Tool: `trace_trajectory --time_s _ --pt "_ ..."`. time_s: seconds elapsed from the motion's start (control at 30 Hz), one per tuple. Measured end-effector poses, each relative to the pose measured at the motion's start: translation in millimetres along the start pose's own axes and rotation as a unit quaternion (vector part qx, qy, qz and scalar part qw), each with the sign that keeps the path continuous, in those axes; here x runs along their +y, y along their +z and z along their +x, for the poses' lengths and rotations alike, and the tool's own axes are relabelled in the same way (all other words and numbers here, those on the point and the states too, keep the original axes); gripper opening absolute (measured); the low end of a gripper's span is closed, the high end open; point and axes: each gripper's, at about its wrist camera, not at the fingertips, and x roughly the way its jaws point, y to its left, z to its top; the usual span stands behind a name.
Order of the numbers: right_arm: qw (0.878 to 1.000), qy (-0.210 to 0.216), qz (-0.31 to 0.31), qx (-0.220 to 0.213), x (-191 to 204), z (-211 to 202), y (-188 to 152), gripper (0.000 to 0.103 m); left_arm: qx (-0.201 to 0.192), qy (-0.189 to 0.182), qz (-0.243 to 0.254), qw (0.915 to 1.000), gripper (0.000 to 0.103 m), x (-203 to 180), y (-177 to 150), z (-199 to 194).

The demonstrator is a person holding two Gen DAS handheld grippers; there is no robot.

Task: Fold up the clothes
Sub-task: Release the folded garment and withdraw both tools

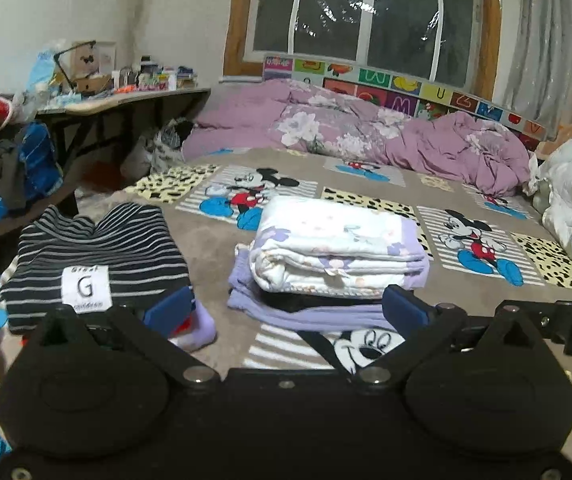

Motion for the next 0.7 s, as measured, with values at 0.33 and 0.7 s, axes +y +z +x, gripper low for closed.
trace_trajectory --time_s 0.33,0.7 --pt "1.0 0.002 -0.004 -0.01 19 -45 -1 0.103 0.004 0.009 0.011 0.9999 0.103 -10 1 -36" --pt "1.0 0.002 0.002 -0.011 26 -82 -11 0.103 0.01 0.008 0.019 0.9997 0.103 -14 -5 -66"
